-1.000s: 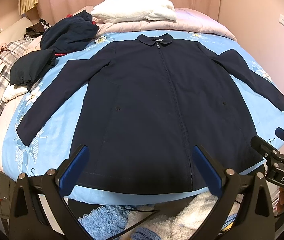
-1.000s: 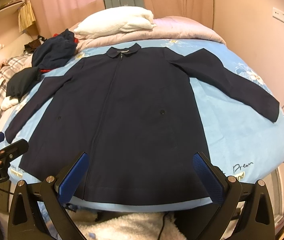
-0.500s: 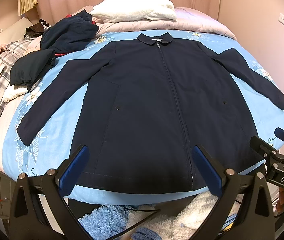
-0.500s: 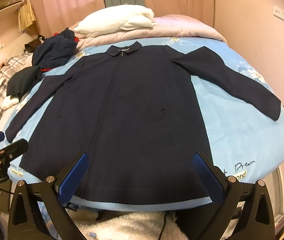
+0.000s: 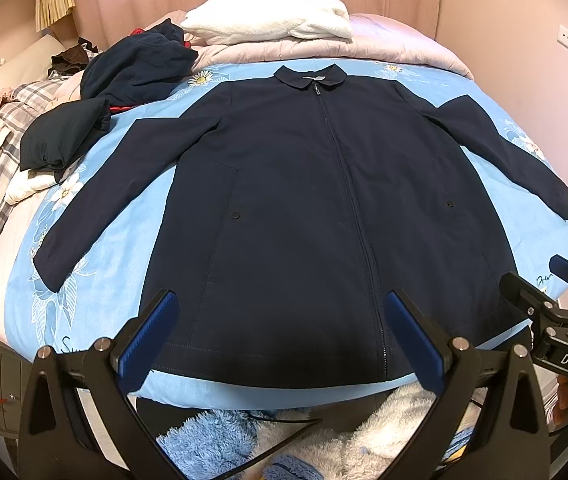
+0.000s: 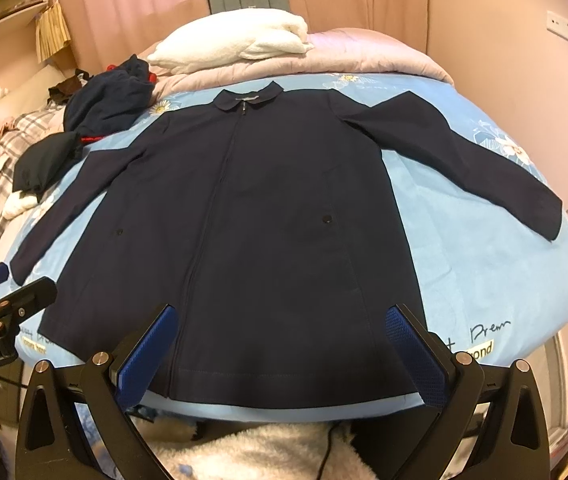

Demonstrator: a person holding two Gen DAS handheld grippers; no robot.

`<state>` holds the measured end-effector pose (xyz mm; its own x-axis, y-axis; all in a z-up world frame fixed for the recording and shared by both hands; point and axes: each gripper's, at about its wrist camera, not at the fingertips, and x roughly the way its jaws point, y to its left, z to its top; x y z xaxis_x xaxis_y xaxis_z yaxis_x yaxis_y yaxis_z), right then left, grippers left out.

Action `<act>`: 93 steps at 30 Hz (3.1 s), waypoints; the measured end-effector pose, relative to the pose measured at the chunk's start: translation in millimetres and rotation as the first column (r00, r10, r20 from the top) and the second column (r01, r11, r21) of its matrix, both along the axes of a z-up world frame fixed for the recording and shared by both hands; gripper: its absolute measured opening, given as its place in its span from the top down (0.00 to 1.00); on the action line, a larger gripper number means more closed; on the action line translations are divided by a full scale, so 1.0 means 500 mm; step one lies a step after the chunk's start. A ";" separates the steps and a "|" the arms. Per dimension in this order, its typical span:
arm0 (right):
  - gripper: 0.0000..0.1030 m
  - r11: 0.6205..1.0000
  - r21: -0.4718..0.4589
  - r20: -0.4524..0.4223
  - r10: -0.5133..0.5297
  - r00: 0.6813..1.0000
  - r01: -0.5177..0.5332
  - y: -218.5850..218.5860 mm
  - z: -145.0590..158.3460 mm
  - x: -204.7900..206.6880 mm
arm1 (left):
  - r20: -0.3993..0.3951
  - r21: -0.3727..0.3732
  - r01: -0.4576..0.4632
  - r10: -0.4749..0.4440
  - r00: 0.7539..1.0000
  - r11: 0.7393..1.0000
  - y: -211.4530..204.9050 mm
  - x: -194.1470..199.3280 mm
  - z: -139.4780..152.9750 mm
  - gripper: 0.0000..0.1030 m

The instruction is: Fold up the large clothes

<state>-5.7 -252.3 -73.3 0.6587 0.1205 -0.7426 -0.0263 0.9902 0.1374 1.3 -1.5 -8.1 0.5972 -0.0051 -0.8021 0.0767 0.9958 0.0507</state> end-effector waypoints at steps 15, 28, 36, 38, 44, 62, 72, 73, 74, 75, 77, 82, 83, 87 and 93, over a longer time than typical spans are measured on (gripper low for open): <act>0.00 1.000 -0.001 -0.004 0.001 1.000 -0.001 -0.001 -0.002 0.001 | -0.005 0.003 -0.002 0.002 1.000 1.000 0.003 0.002 -0.003 0.00; 0.00 0.938 0.340 0.074 0.050 0.996 -0.072 -0.075 -0.013 0.014 | 0.000 -0.199 -0.006 0.006 1.000 0.980 0.049 0.019 -0.012 0.00; 0.00 0.699 0.714 0.126 -0.178 0.976 0.036 -0.297 -0.110 0.030 | 0.014 -0.586 0.003 0.007 1.000 0.810 0.127 0.078 -0.068 0.00; 0.00 0.685 0.724 0.118 -0.242 0.963 0.083 -0.342 -0.124 0.028 | 0.038 -0.612 0.026 -0.003 0.999 0.790 0.123 0.086 -0.068 0.00; 0.00 0.718 0.640 0.068 -0.406 0.912 0.272 -0.455 -0.153 0.057 | 0.033 -0.696 0.055 -0.044 0.998 0.716 0.116 0.131 -0.057 0.00; 0.05 0.570 0.587 0.029 -0.725 0.689 0.575 -0.634 -0.185 0.216 | -0.035 -0.572 -0.004 -0.020 0.999 0.820 0.054 0.278 -0.063 0.00; 0.92 0.649 0.484 0.063 -0.694 0.717 0.586 -0.638 -0.084 0.227 | -0.036 -0.576 -0.016 -0.006 0.999 0.817 0.047 0.327 -0.058 0.00; 0.92 0.666 0.469 0.094 -0.691 0.717 0.580 -0.641 -0.056 0.231 | -0.036 -0.571 -0.019 -0.002 0.999 0.821 0.052 0.329 -0.059 0.00; 0.92 0.678 0.458 0.119 -0.687 0.717 0.575 -0.633 -0.026 0.230 | -0.038 -0.564 -0.023 0.002 0.999 0.826 0.056 0.330 -0.059 0.00; 0.92 0.697 0.440 0.151 -0.678 0.719 0.566 -0.619 0.017 0.232 | -0.039 -0.554 -0.025 0.004 0.999 0.832 0.063 0.329 -0.061 0.00; 0.92 0.729 0.398 0.202 -0.661 0.722 0.556 -0.590 0.082 0.248 | -0.049 -0.538 -0.026 0.000 0.999 0.842 0.076 0.330 -0.062 0.00; 0.92 0.880 0.146 0.389 -0.470 0.792 0.451 -0.383 0.275 0.341 | -0.019 -0.503 -0.014 0.005 1.000 0.864 0.127 0.322 -0.040 0.00; 0.92 0.900 0.097 0.407 -0.425 0.808 0.424 -0.335 0.301 0.361 | -0.008 -0.499 -0.015 0.012 1.000 0.867 0.141 0.319 -0.035 0.00; 0.92 0.951 -0.141 0.435 -0.191 0.880 0.276 -0.092 0.366 0.464 | 0.011 -0.505 -0.024 0.034 0.999 0.863 0.187 0.311 -0.031 0.00; 0.92 0.893 -0.449 0.311 0.166 0.936 -0.009 0.273 0.259 0.555 | -0.015 -0.507 -0.099 0.106 0.994 0.856 0.268 0.307 -0.063 0.00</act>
<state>271.6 -115.7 56.2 0.8770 -0.0931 -0.4715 -0.0822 0.9375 -0.3380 154.6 132.6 -39.4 0.6270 -0.3467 -0.6976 -0.0249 0.8861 -0.4627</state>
